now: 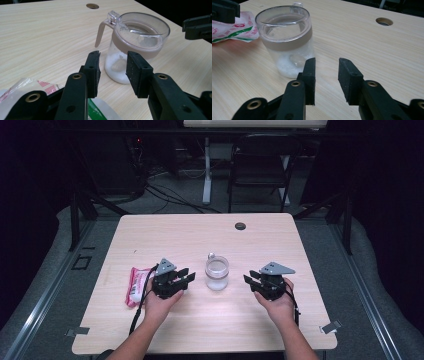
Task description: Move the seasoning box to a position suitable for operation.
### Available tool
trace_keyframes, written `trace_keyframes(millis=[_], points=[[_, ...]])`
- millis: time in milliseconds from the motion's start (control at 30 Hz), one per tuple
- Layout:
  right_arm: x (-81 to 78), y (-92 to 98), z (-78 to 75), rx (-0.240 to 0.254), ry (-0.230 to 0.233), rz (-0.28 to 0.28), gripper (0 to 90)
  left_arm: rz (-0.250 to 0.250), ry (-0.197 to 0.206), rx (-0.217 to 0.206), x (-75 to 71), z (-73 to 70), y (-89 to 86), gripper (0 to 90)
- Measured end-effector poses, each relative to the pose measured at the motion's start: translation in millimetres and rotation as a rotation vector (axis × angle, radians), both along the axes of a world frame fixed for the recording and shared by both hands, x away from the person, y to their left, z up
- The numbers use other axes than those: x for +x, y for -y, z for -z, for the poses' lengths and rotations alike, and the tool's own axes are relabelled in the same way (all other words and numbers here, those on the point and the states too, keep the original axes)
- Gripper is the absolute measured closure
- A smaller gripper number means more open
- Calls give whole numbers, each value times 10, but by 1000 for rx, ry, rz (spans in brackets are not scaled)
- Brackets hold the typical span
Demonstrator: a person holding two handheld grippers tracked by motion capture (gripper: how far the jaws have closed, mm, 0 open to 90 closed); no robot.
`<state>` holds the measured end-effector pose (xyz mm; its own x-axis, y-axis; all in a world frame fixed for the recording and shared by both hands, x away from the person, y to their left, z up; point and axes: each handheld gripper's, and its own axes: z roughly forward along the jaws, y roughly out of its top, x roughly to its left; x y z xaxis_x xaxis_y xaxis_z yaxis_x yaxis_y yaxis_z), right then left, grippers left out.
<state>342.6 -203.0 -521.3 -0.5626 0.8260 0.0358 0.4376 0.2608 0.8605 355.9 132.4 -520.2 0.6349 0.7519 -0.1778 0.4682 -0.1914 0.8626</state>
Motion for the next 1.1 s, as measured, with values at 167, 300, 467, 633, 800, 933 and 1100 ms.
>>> trace_keyframes(millis=[167, 300, 467, 633, 800, 933, 1100], points=[[10, -38, -13, -19, 0, 16, 611, -6, -25, -63, 37, -25, 9, 595], [33, -39, -25, -6, 2, 14, 625, -9, -11, -77, 46, -59, 45, 593], [120, -49, -58, 46, -17, 5, 669, -33, 19, -21, 61, -102, 157, 585], [225, -124, -65, 64, -37, 1, 699, -119, 49, 50, 111, -136, 300, 558], [335, -230, -19, 50, -50, -23, 764, -146, -10, 63, 188, -85, 403, 718], [401, -295, -7, 31, -41, -35, 816, -169, -44, 84, 234, -52, 474, 813], [510, -312, 23, 50, -54, -31, 847, -192, -72, 117, 259, 9, 533, 873]])
